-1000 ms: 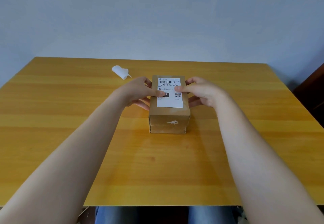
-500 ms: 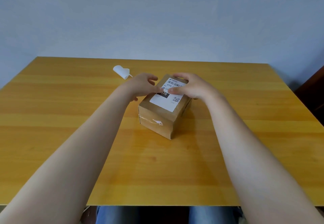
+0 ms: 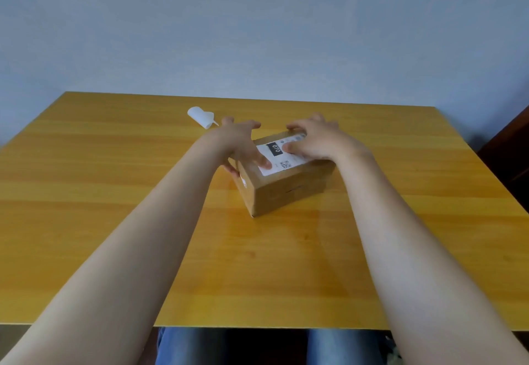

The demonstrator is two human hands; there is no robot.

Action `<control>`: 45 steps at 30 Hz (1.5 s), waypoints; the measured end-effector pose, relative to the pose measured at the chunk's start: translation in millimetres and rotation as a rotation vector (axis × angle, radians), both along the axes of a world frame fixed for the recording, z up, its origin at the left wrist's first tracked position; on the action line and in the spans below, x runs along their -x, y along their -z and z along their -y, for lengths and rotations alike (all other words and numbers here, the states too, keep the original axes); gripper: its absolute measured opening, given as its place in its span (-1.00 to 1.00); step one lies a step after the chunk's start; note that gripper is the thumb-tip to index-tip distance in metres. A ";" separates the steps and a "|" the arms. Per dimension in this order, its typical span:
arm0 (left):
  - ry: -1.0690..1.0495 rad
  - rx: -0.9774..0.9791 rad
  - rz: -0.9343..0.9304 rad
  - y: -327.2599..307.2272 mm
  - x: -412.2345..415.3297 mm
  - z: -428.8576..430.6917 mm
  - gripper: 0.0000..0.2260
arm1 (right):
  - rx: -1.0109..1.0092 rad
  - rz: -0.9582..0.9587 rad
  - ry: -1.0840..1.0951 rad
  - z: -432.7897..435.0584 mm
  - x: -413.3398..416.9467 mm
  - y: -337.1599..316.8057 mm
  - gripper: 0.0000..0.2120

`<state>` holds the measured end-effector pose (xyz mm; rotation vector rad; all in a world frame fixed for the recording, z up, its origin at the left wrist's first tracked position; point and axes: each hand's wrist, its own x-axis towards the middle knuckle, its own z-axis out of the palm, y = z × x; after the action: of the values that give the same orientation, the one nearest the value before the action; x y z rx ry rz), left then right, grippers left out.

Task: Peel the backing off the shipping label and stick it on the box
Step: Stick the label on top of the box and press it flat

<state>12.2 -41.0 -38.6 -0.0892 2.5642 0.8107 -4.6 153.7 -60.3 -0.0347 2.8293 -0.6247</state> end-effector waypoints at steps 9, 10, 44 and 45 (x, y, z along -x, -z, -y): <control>-0.215 -0.156 -0.101 14.4 6.2 -3.0 -0.25 | 0.137 0.114 0.169 -1.9 -22.9 -2.3 -0.46; -0.217 -0.190 -0.080 19.5 4.4 -3.9 -0.19 | 0.152 0.148 0.150 -0.2 -25.1 -2.5 -0.49; -0.315 -0.500 -0.104 43.2 -1.3 8.9 -0.58 | 0.693 0.060 0.277 14.5 -14.5 43.0 -0.20; -0.315 -0.506 -0.110 43.7 -0.9 8.1 -0.60 | 0.692 0.056 0.277 13.9 -13.6 43.1 -0.22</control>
<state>13.1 -49.1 -82.3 -0.3012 2.3900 1.5959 9.0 139.8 -103.3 0.2495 2.4382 -1.6005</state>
